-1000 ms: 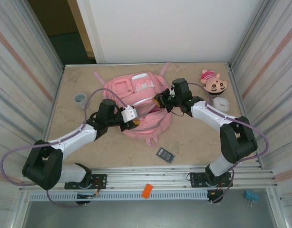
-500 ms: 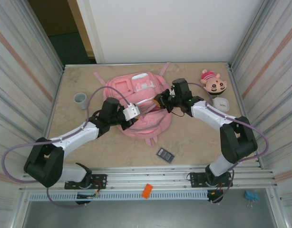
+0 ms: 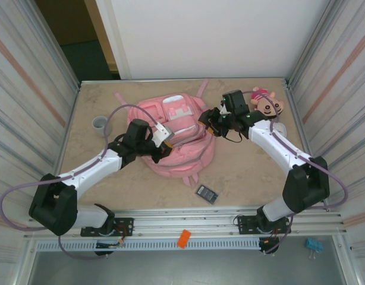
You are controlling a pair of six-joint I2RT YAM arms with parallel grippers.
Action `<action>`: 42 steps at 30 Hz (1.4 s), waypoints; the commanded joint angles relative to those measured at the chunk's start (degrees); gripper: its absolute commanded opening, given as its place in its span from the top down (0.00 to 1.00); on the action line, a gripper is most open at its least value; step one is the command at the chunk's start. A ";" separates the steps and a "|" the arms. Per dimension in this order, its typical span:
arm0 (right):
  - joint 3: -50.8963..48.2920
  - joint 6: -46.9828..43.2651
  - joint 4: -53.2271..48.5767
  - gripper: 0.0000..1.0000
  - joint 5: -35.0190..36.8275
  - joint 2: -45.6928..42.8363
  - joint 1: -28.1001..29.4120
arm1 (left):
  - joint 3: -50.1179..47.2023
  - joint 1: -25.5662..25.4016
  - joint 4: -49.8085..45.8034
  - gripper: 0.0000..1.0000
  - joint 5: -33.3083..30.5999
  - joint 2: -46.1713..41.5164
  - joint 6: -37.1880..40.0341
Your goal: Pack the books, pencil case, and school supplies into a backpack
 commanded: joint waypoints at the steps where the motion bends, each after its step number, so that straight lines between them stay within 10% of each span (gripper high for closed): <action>1: 3.12 -7.84 -11.66 0.54 6.34 -2.41 6.02 | 2.02 0.76 -2.32 1.00 3.76 -0.67 -5.43; 11: 7.80 -7.50 -13.92 0.57 10.35 6.43 17.88 | 3.43 2.11 -1.14 1.00 8.04 1.18 -9.40; 33: 13.48 -9.38 -20.92 0.80 19.32 13.16 18.87 | 5.73 2.27 1.33 1.00 8.68 2.82 -12.13; 42: 17.67 -10.58 -23.20 0.72 22.97 15.92 20.59 | 5.87 2.00 1.46 1.00 7.70 2.41 -12.53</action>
